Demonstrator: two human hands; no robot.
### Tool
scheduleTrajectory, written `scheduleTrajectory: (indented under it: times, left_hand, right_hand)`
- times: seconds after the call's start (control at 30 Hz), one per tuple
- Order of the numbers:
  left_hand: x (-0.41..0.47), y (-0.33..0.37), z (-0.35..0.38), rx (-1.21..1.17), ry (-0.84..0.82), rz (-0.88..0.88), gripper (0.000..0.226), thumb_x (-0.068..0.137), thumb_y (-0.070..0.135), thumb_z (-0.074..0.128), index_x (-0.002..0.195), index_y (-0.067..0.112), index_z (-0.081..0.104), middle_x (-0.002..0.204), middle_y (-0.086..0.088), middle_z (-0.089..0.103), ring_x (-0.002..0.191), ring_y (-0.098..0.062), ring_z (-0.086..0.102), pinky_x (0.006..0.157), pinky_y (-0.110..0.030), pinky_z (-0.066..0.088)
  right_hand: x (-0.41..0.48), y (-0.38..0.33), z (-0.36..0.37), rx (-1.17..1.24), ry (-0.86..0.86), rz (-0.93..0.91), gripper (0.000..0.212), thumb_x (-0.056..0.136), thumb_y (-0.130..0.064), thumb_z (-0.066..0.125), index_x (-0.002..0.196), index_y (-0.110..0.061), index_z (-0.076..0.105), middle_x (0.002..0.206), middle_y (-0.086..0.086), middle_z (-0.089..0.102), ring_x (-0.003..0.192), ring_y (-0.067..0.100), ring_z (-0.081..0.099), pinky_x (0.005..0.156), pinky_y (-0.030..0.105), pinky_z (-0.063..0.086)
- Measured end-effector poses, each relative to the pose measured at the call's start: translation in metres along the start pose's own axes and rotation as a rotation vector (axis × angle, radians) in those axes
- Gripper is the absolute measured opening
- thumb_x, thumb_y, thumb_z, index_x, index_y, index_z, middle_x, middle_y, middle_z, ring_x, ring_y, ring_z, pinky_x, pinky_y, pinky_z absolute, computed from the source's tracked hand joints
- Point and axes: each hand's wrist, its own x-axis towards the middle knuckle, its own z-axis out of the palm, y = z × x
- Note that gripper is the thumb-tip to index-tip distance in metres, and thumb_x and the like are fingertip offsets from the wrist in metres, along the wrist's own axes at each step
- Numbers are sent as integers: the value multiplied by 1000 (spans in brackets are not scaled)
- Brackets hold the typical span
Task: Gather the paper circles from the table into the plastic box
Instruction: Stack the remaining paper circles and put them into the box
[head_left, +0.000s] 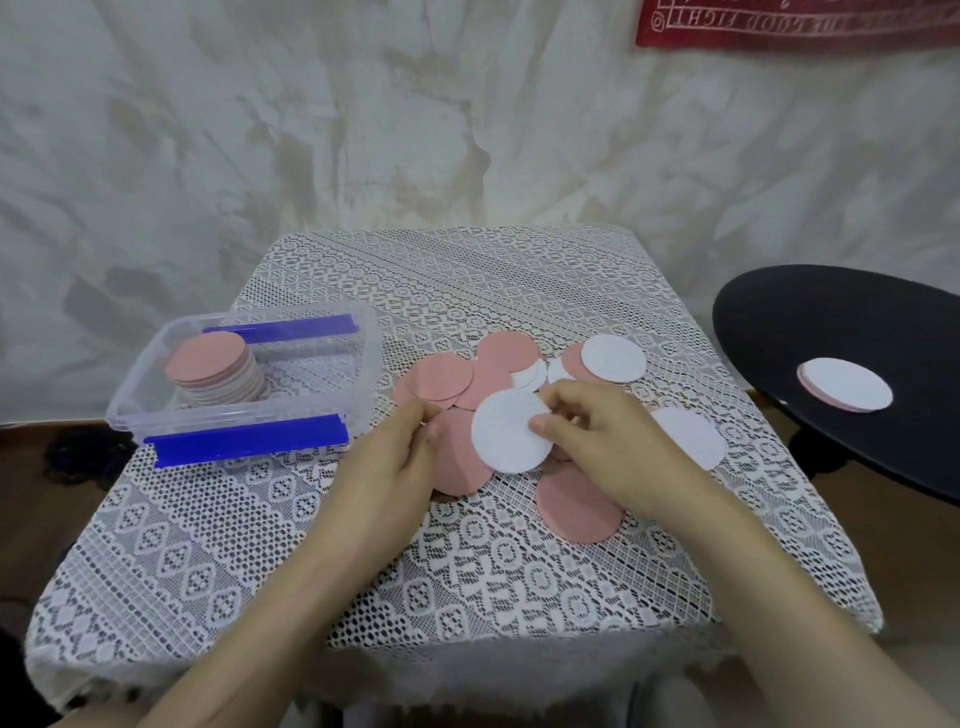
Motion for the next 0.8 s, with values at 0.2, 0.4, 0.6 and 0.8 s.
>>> scheduleTrajectory:
  times: [0.2, 0.4, 0.6, 0.8]
  left_hand:
    - [-7, -1, -12, -98, -84, 31, 9, 99, 39, 55, 105, 39, 62, 79, 21, 68, 59, 0, 59, 53, -18, 44]
    - [-11, -18, -32, 32, -44, -19, 11, 101, 31, 53, 106, 39, 58, 90, 17, 66, 72, -2, 62, 58, -18, 44]
    - [-18, -32, -48, 30, -33, -62, 13, 102, 25, 50, 109, 33, 59, 97, 12, 67, 80, -8, 62, 58, -15, 45]
    - [-18, -35, -52, 44, -17, -59, 13, 101, 27, 51, 110, 33, 59, 98, 16, 67, 82, -8, 62, 72, -33, 48]
  right_hand:
    - [2, -12, 28, -148, -40, -39, 10, 90, -38, 70, 90, -29, 72, 82, -7, 69, 73, 5, 60, 75, 33, 50]
    - [6, -23, 43, -213, -43, -47, 10, 91, -42, 65, 87, -36, 71, 76, -11, 67, 73, 7, 60, 75, 35, 53]
    - [7, -40, 51, -418, -145, -36, 45, 86, -48, 65, 128, -31, 64, 99, -15, 69, 91, 8, 60, 78, 24, 46]
    - [11, -52, 55, -541, -183, -6, 38, 87, -42, 67, 120, -25, 64, 103, 1, 72, 98, 26, 64, 86, 38, 53]
